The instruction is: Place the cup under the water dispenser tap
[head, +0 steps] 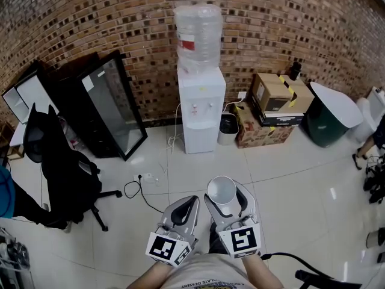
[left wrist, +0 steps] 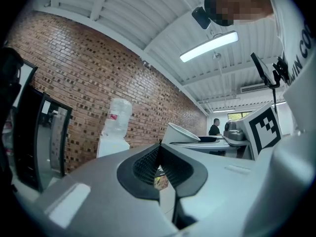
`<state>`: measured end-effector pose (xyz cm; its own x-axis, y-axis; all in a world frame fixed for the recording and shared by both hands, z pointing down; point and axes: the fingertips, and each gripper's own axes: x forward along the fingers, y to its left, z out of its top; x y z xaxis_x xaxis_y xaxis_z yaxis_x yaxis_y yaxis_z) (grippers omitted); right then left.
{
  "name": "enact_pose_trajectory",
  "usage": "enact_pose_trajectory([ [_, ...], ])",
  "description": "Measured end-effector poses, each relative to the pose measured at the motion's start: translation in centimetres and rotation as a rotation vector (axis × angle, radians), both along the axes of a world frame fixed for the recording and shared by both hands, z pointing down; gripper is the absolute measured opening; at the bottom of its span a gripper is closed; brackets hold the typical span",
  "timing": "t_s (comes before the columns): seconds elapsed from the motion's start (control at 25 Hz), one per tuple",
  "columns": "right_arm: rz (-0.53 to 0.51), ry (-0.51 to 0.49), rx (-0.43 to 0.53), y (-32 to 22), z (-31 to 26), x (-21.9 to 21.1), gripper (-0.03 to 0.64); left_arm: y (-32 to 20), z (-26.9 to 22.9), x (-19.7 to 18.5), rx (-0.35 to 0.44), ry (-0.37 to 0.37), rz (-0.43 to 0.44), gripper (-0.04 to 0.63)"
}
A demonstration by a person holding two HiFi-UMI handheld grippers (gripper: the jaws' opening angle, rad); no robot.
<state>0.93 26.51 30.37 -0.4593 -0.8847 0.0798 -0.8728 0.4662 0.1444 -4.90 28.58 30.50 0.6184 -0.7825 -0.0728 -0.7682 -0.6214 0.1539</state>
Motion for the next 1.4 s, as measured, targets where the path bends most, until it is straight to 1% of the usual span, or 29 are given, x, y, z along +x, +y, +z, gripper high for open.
enact_pose_trajectory([
  [0.16,-0.019,-0.004,-0.016,-2.8,0.7,0.4,0.324,-2.5,0.2,0.5,0.004,-0.024,-0.019,-0.01],
  [0.44,-0.032,-0.005,-0.03,-7.7,1.2,1.3,0.324,-7.5,1.1,1.5,-0.027,-0.02,-0.033,-0.011],
  [0.8,-0.046,-0.011,-0.063,-14.4,1.7,4.3,0.324,-14.5,1.7,4.9,-0.065,-0.022,-0.033,-0.01],
  [1.16,-0.092,-0.021,-0.072,-21.3,1.6,6.7,0.324,-21.5,1.4,8.0,-0.06,-0.037,-0.05,-0.01],
  [1.4,-0.124,-0.034,-0.072,-24.4,1.2,8.1,0.324,-25.0,0.6,9.2,-0.049,-0.043,-0.089,-0.01],
])
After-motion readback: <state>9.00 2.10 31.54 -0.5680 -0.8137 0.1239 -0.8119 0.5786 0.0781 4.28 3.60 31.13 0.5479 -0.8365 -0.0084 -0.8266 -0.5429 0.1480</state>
